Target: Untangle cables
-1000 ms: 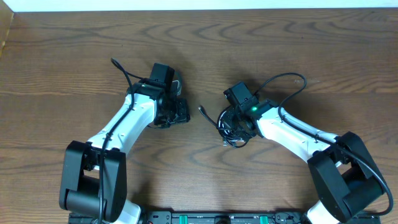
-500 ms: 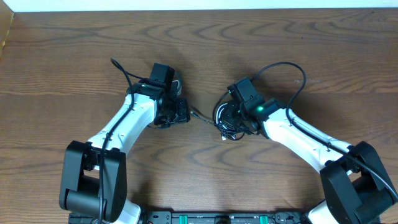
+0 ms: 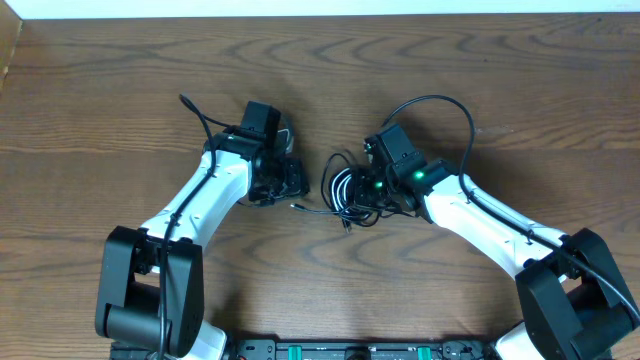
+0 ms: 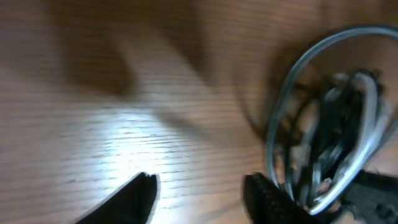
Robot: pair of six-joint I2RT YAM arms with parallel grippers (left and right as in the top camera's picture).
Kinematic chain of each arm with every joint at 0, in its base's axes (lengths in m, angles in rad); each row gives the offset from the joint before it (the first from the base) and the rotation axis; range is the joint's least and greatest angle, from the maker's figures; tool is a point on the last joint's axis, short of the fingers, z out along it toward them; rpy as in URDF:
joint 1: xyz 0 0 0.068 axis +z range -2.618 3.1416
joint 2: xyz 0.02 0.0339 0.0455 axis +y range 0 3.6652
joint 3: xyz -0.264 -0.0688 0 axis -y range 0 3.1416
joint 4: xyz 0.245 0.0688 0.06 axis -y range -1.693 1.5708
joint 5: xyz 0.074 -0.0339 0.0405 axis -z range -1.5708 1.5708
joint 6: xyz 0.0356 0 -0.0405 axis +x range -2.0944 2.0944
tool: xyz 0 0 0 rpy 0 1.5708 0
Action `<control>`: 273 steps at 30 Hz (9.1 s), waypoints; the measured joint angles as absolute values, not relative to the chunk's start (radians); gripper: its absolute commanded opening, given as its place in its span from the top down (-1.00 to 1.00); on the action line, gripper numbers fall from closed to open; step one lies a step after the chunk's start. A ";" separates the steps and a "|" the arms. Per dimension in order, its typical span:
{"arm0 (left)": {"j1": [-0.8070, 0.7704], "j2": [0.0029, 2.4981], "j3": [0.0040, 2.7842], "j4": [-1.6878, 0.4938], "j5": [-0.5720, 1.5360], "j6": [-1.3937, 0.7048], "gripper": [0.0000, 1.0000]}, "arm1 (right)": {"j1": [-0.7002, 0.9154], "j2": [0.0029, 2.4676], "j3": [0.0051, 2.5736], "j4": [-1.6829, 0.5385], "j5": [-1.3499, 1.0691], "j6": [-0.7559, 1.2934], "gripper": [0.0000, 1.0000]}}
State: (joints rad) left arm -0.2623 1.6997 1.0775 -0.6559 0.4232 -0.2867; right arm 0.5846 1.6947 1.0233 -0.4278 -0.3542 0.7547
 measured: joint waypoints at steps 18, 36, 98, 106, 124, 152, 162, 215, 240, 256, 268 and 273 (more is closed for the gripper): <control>-0.262 1.700 1.077 -0.648 0.713 -0.101 -0.44 | 0.534 1.695 1.023 -0.379 -0.493 0.824 0.98; -0.263 1.700 1.077 -0.637 0.732 -0.091 0.38 | 0.511 1.695 1.023 -0.331 -0.642 0.859 0.98; -0.261 1.700 1.077 -0.631 0.719 -0.085 0.85 | 0.683 1.694 1.023 -0.347 -0.218 1.170 0.75; -0.260 1.700 1.077 -0.628 0.716 -0.085 0.86 | 0.687 1.693 1.023 -0.350 -0.201 1.177 0.98; -0.261 1.697 1.077 -0.631 0.727 -0.085 0.85 | 0.677 1.459 1.020 -0.353 -0.183 0.985 0.98; -0.261 1.697 1.077 -0.632 0.721 -0.085 0.85 | 0.678 1.687 1.020 -0.317 -0.186 1.042 0.33; -0.256 1.697 1.077 -0.633 0.701 -0.085 0.85 | 0.671 1.724 1.020 -0.252 -0.263 1.053 0.98; -0.257 1.697 1.077 -0.632 0.720 -0.085 0.85 | 0.694 1.633 1.020 -0.386 -0.304 0.926 0.24; -0.257 1.697 1.077 -0.632 0.720 -0.085 0.85 | 0.815 1.633 1.020 -0.384 -0.055 1.111 0.54; -0.257 1.697 1.077 -0.632 0.720 -0.112 0.84 | 0.836 1.633 1.020 -0.381 -0.026 1.197 0.53; -0.257 1.697 1.077 -0.632 0.720 -0.274 0.84 | 0.837 1.633 1.020 -0.381 0.001 1.213 0.67; -0.257 1.697 1.077 -0.647 0.720 -0.359 0.84 | 0.837 1.633 1.020 -0.381 0.017 1.214 0.79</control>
State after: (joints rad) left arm -0.2569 1.6970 1.0775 -0.6472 0.7197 -0.3592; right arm 0.8368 1.6333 1.0199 -0.3813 0.0170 1.2137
